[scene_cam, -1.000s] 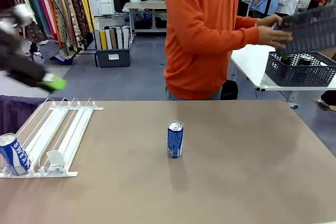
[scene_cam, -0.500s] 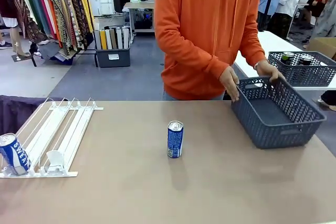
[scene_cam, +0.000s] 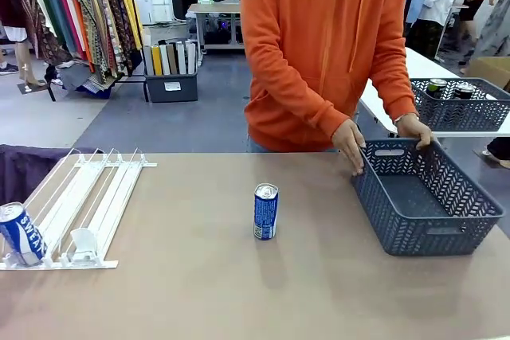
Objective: Retrieve and store the cans from the dispenser.
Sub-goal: Pick up one can from the Automatic Can Dispenser and place it in the middle of the table.
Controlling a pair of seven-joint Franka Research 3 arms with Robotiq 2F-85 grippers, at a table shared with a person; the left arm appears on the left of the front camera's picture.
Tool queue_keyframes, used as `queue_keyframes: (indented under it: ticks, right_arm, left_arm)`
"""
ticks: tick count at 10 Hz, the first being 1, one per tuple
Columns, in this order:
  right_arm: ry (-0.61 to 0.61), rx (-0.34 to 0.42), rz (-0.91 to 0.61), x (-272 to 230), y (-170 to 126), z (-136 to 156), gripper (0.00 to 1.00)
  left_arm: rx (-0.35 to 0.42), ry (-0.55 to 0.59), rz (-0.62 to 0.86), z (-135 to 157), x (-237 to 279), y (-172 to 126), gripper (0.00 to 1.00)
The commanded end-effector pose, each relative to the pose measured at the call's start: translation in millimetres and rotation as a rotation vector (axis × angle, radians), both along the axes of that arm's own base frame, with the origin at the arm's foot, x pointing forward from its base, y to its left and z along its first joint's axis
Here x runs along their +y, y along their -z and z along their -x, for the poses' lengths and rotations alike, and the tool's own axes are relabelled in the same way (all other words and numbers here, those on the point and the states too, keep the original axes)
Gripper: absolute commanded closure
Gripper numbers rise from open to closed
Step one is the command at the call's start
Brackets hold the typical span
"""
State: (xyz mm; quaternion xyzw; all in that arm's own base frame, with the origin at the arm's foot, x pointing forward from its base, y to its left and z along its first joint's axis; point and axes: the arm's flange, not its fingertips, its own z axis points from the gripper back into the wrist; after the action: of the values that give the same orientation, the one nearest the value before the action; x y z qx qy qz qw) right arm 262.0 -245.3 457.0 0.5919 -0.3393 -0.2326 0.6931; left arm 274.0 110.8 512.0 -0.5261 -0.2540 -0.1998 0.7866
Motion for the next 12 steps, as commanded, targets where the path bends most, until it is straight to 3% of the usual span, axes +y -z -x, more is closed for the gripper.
queue_keyframes:
  ticks: [1, 7, 8, 9, 11, 12]
  right_arm:
    - [0.003, -0.024, -0.004, 0.9, -1.6, -1.6, 0.00]
    - [0.003, -0.024, -0.004, 0.9, -1.6, -1.6, 0.00]
    - [0.003, -0.024, -0.004, 0.9, -1.6, -1.6, 0.00]
    - [0.003, -0.024, -0.004, 0.9, -1.6, -1.6, 0.00]
    - [0.003, -0.024, -0.004, 0.9, -1.6, -1.6, 0.00]
    - [0.003, -0.024, -0.004, 0.9, -1.6, -1.6, 0.00]
  left_arm:
    - [-0.027, 0.005, 0.015, 1.1, 4.5, -0.7, 0.00]
    - [-0.001, -0.006, -0.001, 3.3, 4.4, 1.0, 0.00]
    - [-0.049, -0.002, -0.241, -20.8, 4.4, -7.1, 0.00]
    - [0.010, -0.005, -0.477, -35.7, 2.2, -11.6, 0.00]
    - [0.200, -0.084, -0.931, -44.2, -0.4, -19.0, 0.00]
    - [0.294, -0.094, -1.050, -47.1, -5.5, -19.3, 0.00]
